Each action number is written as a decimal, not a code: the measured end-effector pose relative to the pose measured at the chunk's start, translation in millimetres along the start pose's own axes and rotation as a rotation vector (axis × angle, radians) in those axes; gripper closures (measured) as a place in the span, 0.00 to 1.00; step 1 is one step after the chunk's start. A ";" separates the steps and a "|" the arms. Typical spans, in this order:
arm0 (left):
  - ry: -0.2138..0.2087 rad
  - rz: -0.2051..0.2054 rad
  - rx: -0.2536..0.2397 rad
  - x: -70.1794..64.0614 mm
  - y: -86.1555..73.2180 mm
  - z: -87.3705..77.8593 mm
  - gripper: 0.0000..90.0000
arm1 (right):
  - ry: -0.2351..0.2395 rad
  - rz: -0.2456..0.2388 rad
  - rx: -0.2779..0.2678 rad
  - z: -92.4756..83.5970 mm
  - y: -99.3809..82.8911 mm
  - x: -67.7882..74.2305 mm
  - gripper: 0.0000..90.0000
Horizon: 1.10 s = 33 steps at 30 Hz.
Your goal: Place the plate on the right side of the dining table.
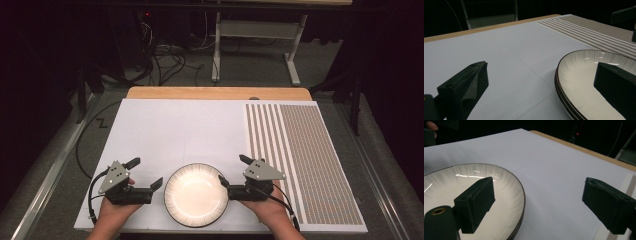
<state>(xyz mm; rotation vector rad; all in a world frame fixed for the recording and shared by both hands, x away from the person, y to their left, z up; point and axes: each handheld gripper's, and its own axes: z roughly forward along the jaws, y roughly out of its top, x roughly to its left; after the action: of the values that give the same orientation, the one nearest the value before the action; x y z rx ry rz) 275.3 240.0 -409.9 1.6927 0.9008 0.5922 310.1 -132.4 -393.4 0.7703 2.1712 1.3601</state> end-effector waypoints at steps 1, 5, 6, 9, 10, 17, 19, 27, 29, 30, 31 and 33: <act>0.000 0.001 0.000 -0.2 0.2 0.1 0.00 | 0.000 0.000 0.000 0.0 0.0 0.0 0.15; -0.002 0.003 0.001 -0.1 0.7 0.0 0.00 | 0.018 0.016 0.030 0.1 -8.1 -0.1 0.19; -0.003 0.004 0.000 -0.2 0.7 -0.2 0.00 | 0.018 0.016 0.030 0.1 -8.1 -0.1 0.19; -0.005 0.000 -0.003 -0.6 0.7 -0.6 0.00 | 0.033 0.014 0.040 -2.6 -11.0 -0.4 0.25; -0.005 0.000 -0.003 -0.6 0.7 -0.6 0.00 | 0.032 0.014 0.042 -3.8 -11.7 -0.3 0.25; -0.011 0.006 -0.008 -1.8 1.1 -1.3 0.00 | 0.047 0.000 0.057 -14.6 -15.8 -0.7 0.38; -0.010 0.007 -0.011 -2.1 1.1 -1.3 0.00 | 0.059 0.003 0.054 -19.0 -15.8 -1.5 0.47; -0.008 0.001 -0.016 -1.9 1.3 -2.1 0.00 | 0.112 0.006 0.083 -23.8 -20.5 -2.0 0.69; -0.009 0.003 -0.016 -2.2 1.3 -2.0 0.00 | 0.123 0.016 0.091 -23.7 -21.3 -1.9 0.72; -0.009 0.006 -0.014 -2.7 1.4 -1.9 0.00 | 0.142 0.021 0.110 -23.2 -22.6 -1.6 0.77; -0.009 0.005 -0.015 -3.0 1.5 -1.9 0.00 | 0.147 0.021 0.113 -23.4 -22.6 -1.4 0.80; -0.008 0.003 -0.020 -3.4 1.6 -2.3 0.00 | 0.154 0.023 0.113 -23.7 -21.5 -1.1 0.86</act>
<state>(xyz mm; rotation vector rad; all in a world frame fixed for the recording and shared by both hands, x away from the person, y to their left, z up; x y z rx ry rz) 272.0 238.4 -407.5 1.6781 0.8843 0.5946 291.1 -156.1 -403.3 0.7557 2.3832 1.3577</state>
